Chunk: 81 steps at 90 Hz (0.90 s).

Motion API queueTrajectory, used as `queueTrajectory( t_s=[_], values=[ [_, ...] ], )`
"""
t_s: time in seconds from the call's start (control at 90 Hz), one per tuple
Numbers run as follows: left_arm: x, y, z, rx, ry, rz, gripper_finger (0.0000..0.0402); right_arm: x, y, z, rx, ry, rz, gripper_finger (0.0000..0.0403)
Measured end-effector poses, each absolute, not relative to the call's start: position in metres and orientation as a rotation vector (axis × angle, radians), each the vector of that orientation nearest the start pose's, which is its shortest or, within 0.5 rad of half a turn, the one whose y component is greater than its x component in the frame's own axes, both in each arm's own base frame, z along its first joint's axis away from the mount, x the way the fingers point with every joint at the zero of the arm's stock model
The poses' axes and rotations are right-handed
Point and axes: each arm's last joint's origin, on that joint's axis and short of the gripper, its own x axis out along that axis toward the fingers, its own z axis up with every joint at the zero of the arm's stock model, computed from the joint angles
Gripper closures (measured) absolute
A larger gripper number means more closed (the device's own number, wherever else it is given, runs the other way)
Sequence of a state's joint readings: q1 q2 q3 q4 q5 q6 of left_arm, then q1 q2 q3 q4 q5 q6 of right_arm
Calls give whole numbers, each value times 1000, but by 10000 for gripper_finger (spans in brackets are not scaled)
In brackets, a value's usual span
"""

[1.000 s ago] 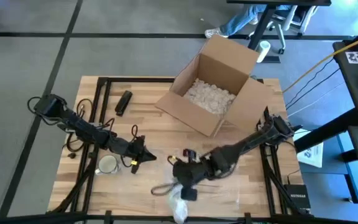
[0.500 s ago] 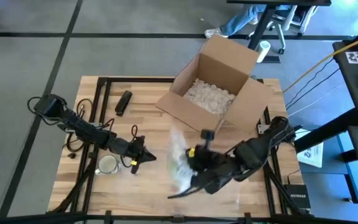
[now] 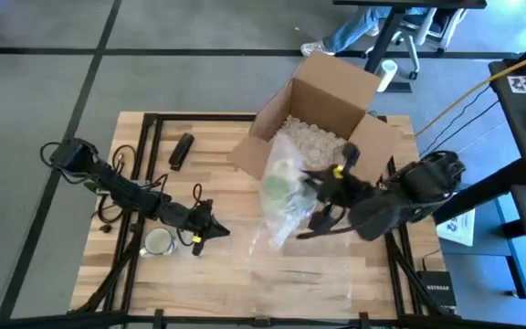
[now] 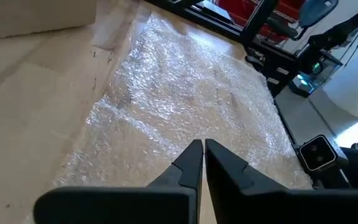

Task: Wrap mug
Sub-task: Put the wrapped green mug into the cardboard box

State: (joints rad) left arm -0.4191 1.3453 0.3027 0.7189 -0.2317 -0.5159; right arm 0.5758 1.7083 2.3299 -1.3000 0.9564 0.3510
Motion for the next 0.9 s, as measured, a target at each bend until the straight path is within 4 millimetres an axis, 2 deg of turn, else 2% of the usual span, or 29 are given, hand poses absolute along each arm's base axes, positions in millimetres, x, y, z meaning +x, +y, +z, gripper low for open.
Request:
queueTrajectory(
  t_s=[0.133, 0.3, 0.456, 0.689, 0.9],
  values=[
    [210, -86, 149, -407, 347, -102, 402, 235, 122, 511, -156, 391, -531, 403],
    [210, -86, 149, -413, 347, -101, 402, 222, 84, 509, -101, 462, -687, 403],
    [210, -87, 149, -416, 343, -102, 402, 229, 47, 510, -30, 551, -686, 403],
    [210, -87, 149, -417, 343, -102, 402, 235, -22, 505, 112, 700, -726, 403],
    [211, -86, 149, -405, 338, -84, 402, 239, -81, 494, 235, 800, -748, 403]
  ],
)
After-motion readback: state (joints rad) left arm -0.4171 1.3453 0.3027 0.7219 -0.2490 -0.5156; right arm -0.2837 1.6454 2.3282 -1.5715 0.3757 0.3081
